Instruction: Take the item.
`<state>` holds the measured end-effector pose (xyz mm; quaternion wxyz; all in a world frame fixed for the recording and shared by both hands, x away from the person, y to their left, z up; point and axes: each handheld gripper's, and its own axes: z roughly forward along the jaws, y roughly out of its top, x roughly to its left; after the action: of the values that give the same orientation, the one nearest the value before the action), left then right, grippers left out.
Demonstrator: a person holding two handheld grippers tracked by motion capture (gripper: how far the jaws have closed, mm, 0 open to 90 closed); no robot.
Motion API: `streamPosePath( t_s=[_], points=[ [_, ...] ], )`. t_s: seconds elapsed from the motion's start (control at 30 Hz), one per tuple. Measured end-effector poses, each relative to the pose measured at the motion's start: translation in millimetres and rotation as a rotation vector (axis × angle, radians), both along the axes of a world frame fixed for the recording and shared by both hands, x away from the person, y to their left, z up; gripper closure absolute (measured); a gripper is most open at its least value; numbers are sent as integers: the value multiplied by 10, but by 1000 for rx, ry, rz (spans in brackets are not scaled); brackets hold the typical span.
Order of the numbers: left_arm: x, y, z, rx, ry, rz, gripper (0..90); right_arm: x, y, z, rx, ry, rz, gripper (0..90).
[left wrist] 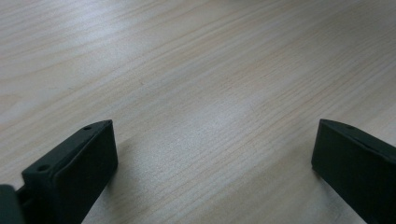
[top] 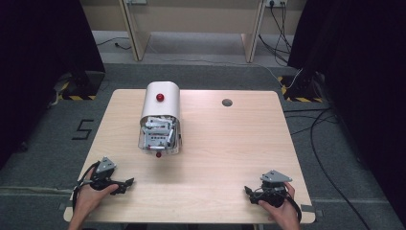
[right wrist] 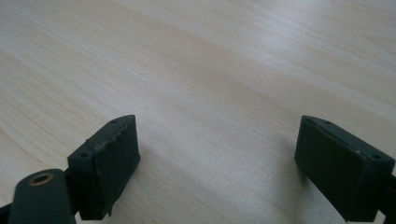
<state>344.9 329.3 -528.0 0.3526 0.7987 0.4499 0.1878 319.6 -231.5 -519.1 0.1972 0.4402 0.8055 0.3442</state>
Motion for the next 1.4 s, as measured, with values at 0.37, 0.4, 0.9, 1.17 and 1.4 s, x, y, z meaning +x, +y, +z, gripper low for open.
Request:
streamPosePath(
  t_s=[0.37,0.4,0.9,1.17,1.4],
  points=[
    [-50,19,16,-13,-38,49,148,0,1,0,2,2,0,146],
    [-55,19,18,-13,-41,49,149,0,1,0,2,2,-1,146],
    [-210,-21,406,-108,-166,8,193,0,1,0,1,1,0,146],
    [-314,-166,731,-157,-220,-72,259,0,1,0,2,2,-1,146],
    [-363,-279,891,-171,-237,-116,309,0,1,0,2,2,-1,146]
  ],
)
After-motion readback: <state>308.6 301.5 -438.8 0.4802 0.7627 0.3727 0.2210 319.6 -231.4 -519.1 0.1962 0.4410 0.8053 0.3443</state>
